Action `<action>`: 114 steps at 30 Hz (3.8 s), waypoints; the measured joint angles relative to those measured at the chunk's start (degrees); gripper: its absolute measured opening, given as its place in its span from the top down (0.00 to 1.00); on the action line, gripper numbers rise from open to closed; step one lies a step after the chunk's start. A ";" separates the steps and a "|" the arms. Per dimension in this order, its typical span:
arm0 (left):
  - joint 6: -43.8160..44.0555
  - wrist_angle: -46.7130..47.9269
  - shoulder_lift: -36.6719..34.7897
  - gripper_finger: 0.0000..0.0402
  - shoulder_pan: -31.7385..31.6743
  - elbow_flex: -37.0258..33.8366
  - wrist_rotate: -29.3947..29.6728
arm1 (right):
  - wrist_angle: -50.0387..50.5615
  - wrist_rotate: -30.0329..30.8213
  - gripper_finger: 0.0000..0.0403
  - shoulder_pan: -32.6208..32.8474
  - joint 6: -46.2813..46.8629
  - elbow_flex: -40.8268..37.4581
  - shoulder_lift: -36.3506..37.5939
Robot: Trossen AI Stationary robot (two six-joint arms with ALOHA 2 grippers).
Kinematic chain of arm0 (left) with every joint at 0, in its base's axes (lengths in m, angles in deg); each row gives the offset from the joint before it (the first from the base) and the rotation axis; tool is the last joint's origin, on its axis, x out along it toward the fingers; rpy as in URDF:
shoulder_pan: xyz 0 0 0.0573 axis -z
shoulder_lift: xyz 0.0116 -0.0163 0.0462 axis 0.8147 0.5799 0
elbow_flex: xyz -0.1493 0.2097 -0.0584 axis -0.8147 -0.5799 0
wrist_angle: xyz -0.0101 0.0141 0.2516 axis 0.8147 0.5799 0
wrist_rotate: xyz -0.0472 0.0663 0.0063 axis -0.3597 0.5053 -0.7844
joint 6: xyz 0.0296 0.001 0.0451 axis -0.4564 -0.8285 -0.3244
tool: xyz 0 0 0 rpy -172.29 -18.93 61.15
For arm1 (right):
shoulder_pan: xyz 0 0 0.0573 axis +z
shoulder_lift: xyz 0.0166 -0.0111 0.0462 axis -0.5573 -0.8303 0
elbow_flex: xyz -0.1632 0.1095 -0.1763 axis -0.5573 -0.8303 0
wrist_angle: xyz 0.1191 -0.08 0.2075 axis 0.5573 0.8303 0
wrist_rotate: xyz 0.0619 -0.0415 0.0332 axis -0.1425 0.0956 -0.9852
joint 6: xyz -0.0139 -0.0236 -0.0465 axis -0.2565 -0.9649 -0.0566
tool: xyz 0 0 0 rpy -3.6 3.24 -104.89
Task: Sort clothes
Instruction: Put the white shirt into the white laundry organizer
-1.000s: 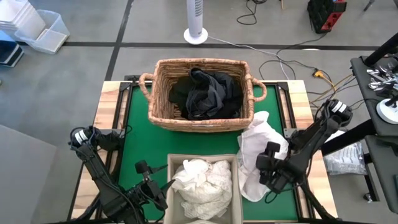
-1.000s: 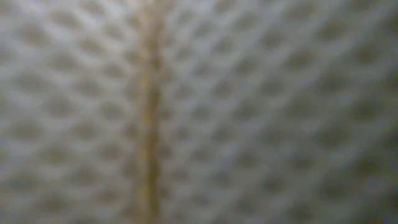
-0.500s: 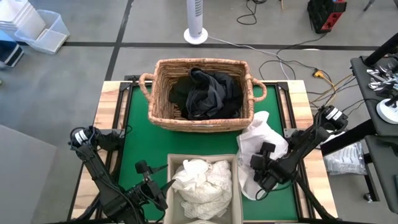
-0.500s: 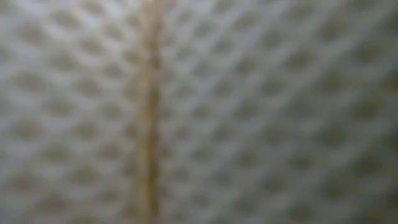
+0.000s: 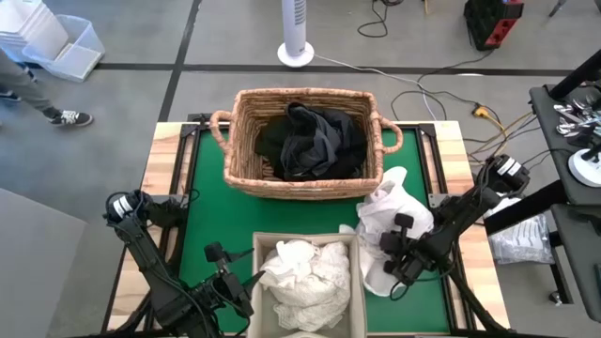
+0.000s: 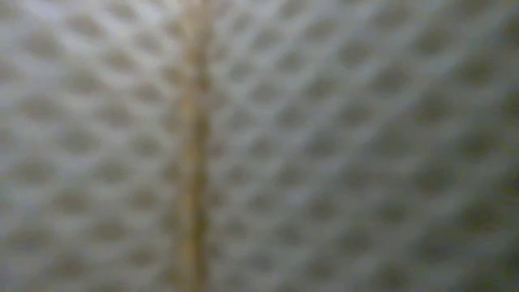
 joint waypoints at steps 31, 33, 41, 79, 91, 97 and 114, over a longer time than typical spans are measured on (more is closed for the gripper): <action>0.00 -3.23 0.00 0.34 0.00 0.00 -0.24 | -15.67 29.88 0.98 9.31 -27.66 6.21 26.94; 0.00 -3.23 0.00 0.34 0.00 0.00 -0.24 | -20.34 30.61 0.98 9.30 -31.94 6.25 27.29; 0.00 -3.25 0.00 0.34 -0.02 0.00 -0.24 | -39.38 31.13 0.98 9.29 -50.86 6.26 27.48; -80.04 -85.46 -0.11 0.34 -16.64 0.00 -14.77 | -53.33 6.74 0.98 9.27 -85.10 36.38 22.28; -85.32 -96.80 -0.15 0.22 -21.92 -0.04 -26.88 | -51.37 6.81 0.98 9.20 -86.53 42.62 17.52; -84.01 -97.92 -0.15 0.12 -23.18 -0.07 -36.44 | -51.38 6.81 0.98 8.25 -86.27 43.50 17.14; -79.34 -112.39 7.60 0.06 -29.43 2.16 -55.64 | -51.42 6.80 0.98 2.22 -84.49 44.99 15.29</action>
